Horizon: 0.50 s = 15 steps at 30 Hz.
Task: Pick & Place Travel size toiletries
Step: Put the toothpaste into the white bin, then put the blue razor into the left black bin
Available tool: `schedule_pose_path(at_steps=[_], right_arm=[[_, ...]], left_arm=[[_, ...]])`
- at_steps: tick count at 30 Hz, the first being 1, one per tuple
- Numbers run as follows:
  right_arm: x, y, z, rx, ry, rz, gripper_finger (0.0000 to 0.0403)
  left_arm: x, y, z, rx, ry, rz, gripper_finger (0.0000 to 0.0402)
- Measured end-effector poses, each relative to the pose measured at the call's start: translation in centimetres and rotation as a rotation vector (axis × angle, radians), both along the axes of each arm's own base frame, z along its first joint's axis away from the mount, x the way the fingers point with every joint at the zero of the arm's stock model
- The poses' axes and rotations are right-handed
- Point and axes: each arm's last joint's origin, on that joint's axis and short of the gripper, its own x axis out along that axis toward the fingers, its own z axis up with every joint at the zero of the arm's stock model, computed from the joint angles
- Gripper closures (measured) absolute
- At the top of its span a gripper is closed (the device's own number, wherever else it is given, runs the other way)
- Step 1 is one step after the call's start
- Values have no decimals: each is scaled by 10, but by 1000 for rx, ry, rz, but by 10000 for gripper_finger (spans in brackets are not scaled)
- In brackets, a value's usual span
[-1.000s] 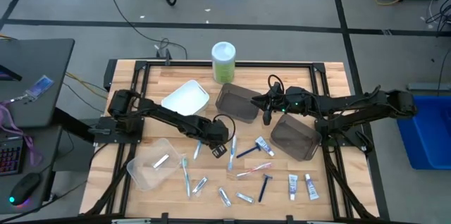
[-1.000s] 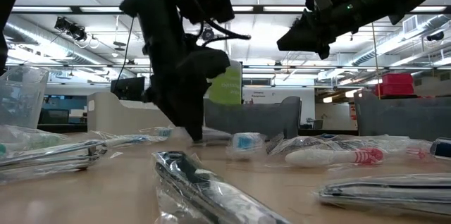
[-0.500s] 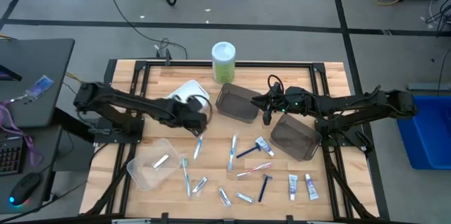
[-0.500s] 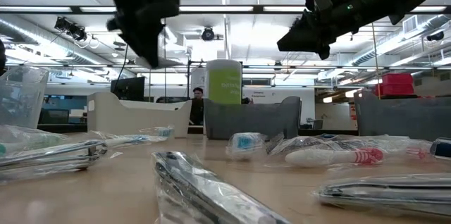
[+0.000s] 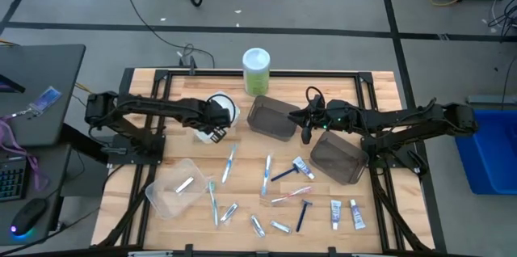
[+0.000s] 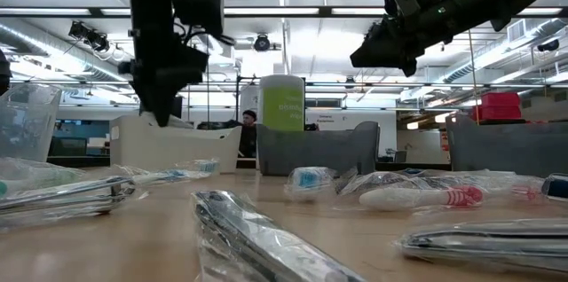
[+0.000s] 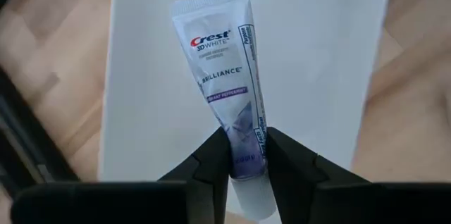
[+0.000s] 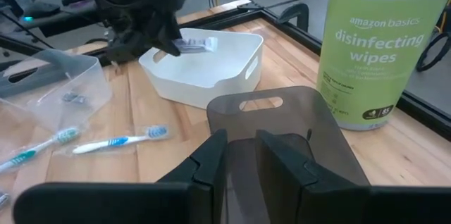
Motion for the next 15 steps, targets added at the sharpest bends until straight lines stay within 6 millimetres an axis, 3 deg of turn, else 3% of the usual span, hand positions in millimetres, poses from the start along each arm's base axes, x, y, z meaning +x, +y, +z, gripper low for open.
schedule_pose_path(at_steps=[8, 15], right_arm=[[0, 0, 0, 0, 2, 0, 321], [0, 0, 0, 0, 3, 0, 322]], left_arm=[[3, 15, -5, 9, -28, -84, 259], [4, 17, -5, 13, -40, -74, 237]])
